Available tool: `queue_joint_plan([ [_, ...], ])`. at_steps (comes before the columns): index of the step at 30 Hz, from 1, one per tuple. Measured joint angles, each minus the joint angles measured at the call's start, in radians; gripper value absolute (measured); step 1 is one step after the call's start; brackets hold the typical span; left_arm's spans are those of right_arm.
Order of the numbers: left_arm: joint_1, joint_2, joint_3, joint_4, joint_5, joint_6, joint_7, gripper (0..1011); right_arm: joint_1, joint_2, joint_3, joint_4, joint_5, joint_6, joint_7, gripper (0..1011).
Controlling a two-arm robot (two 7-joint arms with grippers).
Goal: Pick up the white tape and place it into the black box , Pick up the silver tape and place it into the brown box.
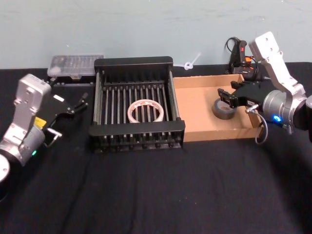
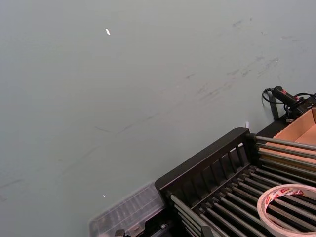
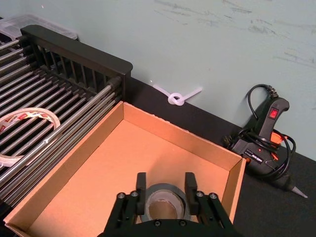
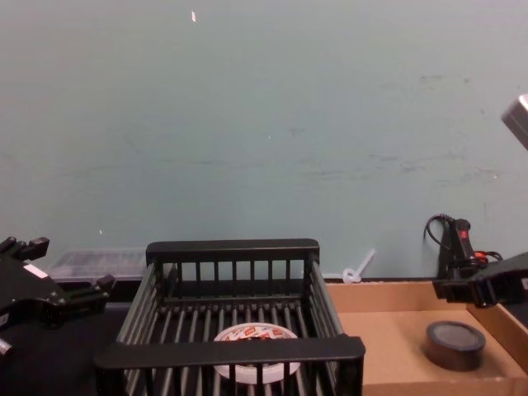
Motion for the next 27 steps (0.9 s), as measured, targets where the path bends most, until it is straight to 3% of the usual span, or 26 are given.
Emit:
queue_joint_plan([
  [5, 0.0, 0.0, 0.0, 0.0, 0.0, 0.0, 0.0, 1001, 0.0, 0.0, -0.001, -0.001, 0.0, 0.0, 0.0, 591],
  [9, 0.0, 0.0, 0.0, 0.0, 0.0, 0.0, 0.0, 1001, 0.0, 0.001, -0.001, -0.001, 0.001, 0.001, 0.0, 760],
  [17, 0.0, 0.0, 0.0, 0.0, 0.0, 0.0, 0.0, 1001, 0.0, 0.001, -0.001, -0.001, 0.002, 0.001, 0.0, 965],
  [19, 0.0, 0.0, 0.0, 0.0, 0.0, 0.0, 0.0, 1002, 0.0, 0.001, -0.001, -0.001, 0.002, 0.001, 0.0, 1003],
  [27, 0.0, 0.0, 0.0, 0.0, 0.0, 0.0, 0.0, 1001, -0.006, -0.011, 0.013, -0.004, 0.0, 0.004, -0.011, 1002],
])
